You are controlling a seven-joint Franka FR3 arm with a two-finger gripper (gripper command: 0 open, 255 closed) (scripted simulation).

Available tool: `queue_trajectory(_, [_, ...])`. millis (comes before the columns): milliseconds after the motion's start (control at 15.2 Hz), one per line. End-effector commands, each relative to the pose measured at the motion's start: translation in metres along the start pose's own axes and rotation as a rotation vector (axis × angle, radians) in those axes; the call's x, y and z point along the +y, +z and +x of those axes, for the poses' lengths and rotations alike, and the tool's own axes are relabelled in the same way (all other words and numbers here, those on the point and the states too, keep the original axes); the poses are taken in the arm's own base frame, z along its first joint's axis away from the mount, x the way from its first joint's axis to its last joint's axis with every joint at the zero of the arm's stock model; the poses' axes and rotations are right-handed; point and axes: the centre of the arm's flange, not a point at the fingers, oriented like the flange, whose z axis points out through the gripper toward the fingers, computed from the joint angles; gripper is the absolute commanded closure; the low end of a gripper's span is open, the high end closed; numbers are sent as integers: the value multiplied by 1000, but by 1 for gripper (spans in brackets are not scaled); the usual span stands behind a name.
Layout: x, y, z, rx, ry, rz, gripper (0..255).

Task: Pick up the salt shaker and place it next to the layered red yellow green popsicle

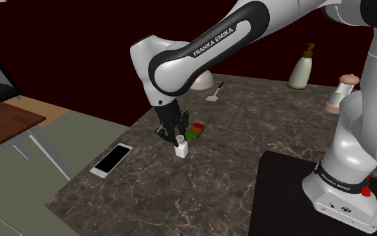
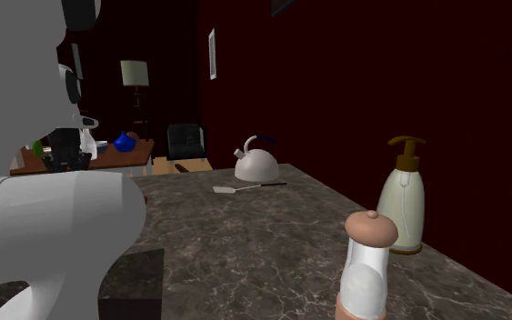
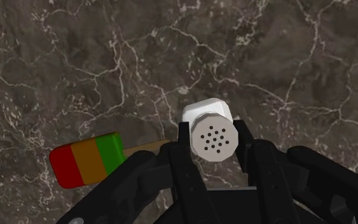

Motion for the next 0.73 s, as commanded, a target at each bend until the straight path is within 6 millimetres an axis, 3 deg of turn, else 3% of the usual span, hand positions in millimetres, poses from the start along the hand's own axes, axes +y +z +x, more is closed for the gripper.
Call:
queue_trajectory(0, [0,0,0,0,0,0,255])
queue_trajectory(66, [0,0,0,0,0,0,255])
queue_trajectory(132, [0,0,0,0,0,0,0])
queue_trajectory(462, [0,0,0,0,0,0,0])
queue_trajectory(660, [0,-40,0,0,0,0,0])
